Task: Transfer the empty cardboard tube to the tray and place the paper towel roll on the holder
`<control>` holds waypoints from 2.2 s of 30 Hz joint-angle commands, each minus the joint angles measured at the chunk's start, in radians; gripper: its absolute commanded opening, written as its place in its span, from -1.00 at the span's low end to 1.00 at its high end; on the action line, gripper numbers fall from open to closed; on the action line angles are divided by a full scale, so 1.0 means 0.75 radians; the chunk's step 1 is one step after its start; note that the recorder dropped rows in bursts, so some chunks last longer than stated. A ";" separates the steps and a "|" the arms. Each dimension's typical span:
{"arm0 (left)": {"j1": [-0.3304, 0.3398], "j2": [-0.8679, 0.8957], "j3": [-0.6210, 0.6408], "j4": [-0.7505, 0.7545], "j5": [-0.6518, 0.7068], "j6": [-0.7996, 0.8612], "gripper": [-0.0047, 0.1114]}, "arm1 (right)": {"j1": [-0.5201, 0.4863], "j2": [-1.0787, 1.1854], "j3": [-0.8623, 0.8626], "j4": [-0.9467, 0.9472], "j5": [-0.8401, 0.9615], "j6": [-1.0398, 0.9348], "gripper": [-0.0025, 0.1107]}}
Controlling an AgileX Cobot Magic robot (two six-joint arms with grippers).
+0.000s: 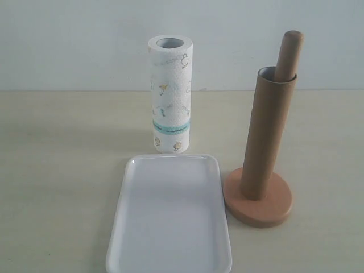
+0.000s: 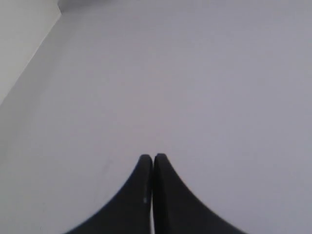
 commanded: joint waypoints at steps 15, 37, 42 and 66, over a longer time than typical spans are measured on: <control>0.006 -0.004 0.004 0.001 -0.001 0.007 -0.84 | 0.005 0.597 -0.681 -0.014 1.534 0.233 -0.96; 0.006 -0.004 0.004 0.001 -0.001 0.007 -0.84 | 0.387 1.680 -0.522 -0.038 0.968 0.029 -0.96; 0.006 -0.004 0.004 0.001 -0.001 0.007 -0.84 | 0.395 1.686 -0.522 -0.038 0.991 -0.019 -0.96; 0.006 -0.004 0.004 0.001 -0.001 0.007 -0.84 | 0.401 1.108 -0.167 -0.170 0.577 0.214 -0.96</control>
